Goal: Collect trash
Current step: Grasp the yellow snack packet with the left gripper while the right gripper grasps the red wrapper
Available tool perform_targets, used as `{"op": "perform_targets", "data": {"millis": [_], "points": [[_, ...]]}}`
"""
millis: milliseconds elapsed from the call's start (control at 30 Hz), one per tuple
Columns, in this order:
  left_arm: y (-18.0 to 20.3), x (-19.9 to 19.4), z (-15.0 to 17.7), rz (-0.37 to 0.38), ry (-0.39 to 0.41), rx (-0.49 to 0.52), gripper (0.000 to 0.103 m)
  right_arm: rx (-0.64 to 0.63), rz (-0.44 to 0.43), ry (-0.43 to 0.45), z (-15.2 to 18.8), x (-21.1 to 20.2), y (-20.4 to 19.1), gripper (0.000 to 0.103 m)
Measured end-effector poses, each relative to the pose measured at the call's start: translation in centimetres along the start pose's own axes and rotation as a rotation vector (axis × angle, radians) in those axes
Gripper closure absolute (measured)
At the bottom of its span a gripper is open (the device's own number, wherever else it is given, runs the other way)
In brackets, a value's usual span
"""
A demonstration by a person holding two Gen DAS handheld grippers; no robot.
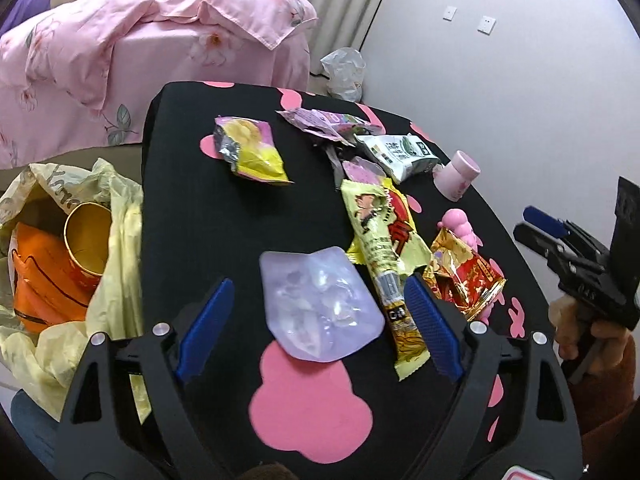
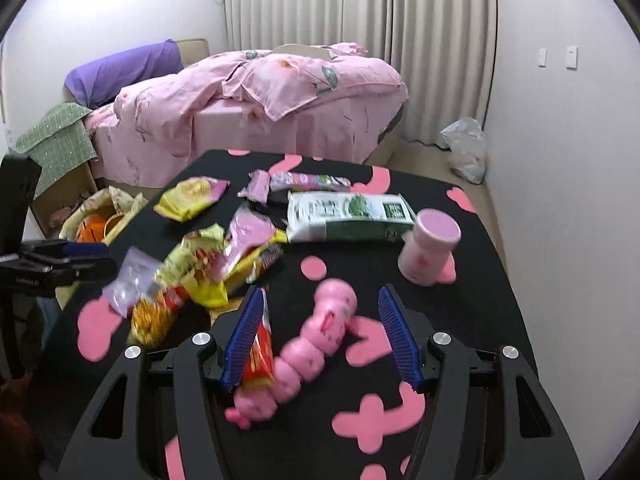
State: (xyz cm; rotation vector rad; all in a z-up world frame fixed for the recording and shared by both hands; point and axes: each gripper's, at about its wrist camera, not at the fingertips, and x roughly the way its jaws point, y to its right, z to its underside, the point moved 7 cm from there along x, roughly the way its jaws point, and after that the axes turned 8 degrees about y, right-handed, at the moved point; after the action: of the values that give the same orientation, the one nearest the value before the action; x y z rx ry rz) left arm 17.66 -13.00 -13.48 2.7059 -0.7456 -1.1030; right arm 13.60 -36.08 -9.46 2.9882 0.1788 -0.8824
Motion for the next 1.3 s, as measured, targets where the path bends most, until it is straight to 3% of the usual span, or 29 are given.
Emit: {"op": "perform_targets", "data": {"millis": [200, 333, 433, 500, 633, 700, 733, 767, 900, 1167, 1300], "points": [[1.9, 0.4, -0.8, 0.052, 0.008, -0.015, 0.02, -0.007, -0.011, -0.025, 2.4, -0.2, -0.3, 0.046], [3.8, 3.2, -2.3, 0.081, -0.05, 0.011, 0.02, 0.033, -0.02, -0.041, 3.5, 0.1, -0.3, 0.046], [4.1, 5.9, -3.8, 0.05, -0.073, 0.036, 0.02, 0.044, -0.018, -0.04, 4.0, -0.2, -0.4, 0.046], [3.6, 7.8, -4.4, -0.003, -0.1, 0.035, 0.026, 0.039, -0.01, -0.033, 4.1, -0.6, -0.3, 0.046], [2.7, 10.5, -3.4, 0.025, -0.22, -0.054, 0.044, 0.053, 0.003, -0.022, 4.2, -1.2, 0.2, 0.046], [2.6, 9.9, -3.3, 0.02, -0.202, -0.053, 0.051, 0.055, 0.0, -0.019, 4.3, -1.4, 0.2, 0.046], [2.8, 9.7, -3.2, 0.036, -0.207, -0.06, 0.065, 0.05, 0.001, -0.017, 4.3, -1.5, 0.2, 0.046], [3.0, 9.0, -3.2, 0.068, -0.204, -0.083, 0.067, 0.042, -0.003, -0.015, 4.3, -1.5, 0.0, 0.046], [3.9, 4.6, -3.9, 0.102, -0.083, -0.06, 0.07, 0.013, -0.038, -0.012, 4.1, -1.4, -1.2, 0.046], [3.9, -3.1, -4.2, 0.031, 0.183, -0.025, 0.07, -0.082, -0.111, -0.017, 2.9, 0.5, -4.6, 0.046], [3.2, -3.9, -3.6, 0.038, 0.188, -0.076, 0.07, -0.104, -0.107, -0.06, 3.5, 2.6, -5.3, 0.047]]}}
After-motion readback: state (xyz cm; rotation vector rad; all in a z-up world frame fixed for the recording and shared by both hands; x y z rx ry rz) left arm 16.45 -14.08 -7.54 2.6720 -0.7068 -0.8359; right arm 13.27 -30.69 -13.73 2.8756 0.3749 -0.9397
